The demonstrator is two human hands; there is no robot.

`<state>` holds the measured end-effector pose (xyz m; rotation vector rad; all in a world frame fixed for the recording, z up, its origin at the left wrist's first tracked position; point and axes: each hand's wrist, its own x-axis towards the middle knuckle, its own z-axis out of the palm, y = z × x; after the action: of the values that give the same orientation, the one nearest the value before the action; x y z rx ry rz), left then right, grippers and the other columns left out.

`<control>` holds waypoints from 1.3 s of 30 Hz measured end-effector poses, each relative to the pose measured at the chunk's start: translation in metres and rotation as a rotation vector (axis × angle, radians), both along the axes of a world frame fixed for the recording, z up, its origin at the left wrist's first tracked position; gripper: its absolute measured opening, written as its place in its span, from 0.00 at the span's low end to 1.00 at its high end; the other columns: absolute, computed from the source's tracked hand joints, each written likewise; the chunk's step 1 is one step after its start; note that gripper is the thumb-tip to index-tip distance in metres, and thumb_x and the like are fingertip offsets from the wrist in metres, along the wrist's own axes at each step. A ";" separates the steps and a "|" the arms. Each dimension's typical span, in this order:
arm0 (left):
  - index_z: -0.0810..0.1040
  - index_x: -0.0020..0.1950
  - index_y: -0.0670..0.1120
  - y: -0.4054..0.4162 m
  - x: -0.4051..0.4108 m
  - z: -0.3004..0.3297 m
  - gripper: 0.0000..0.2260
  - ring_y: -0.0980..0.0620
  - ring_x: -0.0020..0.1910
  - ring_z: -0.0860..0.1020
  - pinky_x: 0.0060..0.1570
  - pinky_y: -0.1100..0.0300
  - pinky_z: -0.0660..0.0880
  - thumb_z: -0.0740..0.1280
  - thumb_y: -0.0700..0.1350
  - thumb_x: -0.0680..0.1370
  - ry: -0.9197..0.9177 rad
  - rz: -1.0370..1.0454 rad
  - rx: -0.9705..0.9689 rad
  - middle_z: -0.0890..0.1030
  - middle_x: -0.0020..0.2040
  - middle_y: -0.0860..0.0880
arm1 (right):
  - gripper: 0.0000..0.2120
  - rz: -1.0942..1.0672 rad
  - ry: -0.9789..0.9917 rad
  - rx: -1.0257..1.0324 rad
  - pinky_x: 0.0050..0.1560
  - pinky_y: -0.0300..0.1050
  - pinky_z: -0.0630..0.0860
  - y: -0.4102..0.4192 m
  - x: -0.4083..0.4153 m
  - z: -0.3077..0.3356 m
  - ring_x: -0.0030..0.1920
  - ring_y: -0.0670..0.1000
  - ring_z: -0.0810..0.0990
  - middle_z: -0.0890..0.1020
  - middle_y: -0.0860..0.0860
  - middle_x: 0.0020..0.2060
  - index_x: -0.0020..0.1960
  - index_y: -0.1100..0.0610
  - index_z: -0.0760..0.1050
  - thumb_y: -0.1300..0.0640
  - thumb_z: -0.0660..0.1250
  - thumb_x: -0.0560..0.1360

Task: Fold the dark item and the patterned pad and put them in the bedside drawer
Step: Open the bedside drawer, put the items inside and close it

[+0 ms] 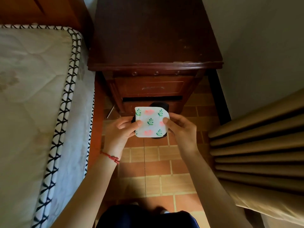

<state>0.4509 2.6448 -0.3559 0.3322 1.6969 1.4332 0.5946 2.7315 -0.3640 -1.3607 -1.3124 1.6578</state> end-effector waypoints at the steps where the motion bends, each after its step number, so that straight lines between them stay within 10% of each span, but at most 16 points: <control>1: 0.79 0.52 0.40 0.002 -0.002 -0.011 0.10 0.50 0.50 0.82 0.46 0.60 0.80 0.71 0.39 0.71 0.005 0.015 -0.001 0.82 0.50 0.44 | 0.08 -0.002 0.004 -0.002 0.43 0.40 0.81 0.003 -0.002 -0.011 0.45 0.44 0.83 0.84 0.46 0.43 0.46 0.51 0.79 0.61 0.71 0.70; 11: 0.79 0.50 0.41 0.033 -0.020 -0.104 0.10 0.50 0.50 0.82 0.50 0.52 0.80 0.72 0.40 0.70 0.076 0.002 0.008 0.83 0.49 0.44 | 0.09 -0.012 0.051 0.021 0.50 0.46 0.80 0.036 -0.019 -0.108 0.47 0.50 0.83 0.84 0.53 0.45 0.49 0.58 0.80 0.63 0.72 0.69; 23: 0.77 0.45 0.47 0.038 -0.029 -0.178 0.06 0.52 0.49 0.81 0.42 0.63 0.80 0.71 0.39 0.71 0.158 0.027 0.123 0.82 0.47 0.48 | 0.11 0.077 0.128 0.167 0.35 0.36 0.80 0.055 -0.035 -0.182 0.39 0.42 0.83 0.83 0.48 0.41 0.52 0.61 0.79 0.64 0.71 0.70; 39: 0.80 0.52 0.44 0.028 -0.050 -0.187 0.11 0.51 0.50 0.82 0.45 0.54 0.81 0.70 0.39 0.71 0.067 -0.008 0.186 0.83 0.50 0.46 | 0.07 0.070 0.203 0.156 0.46 0.57 0.81 0.041 -0.058 -0.194 0.49 0.56 0.83 0.84 0.53 0.43 0.47 0.58 0.80 0.64 0.71 0.70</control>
<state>0.4013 2.6728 -0.5425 0.4926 1.6163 1.5936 0.5368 2.7724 -0.5578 -1.0385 -1.3518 1.6540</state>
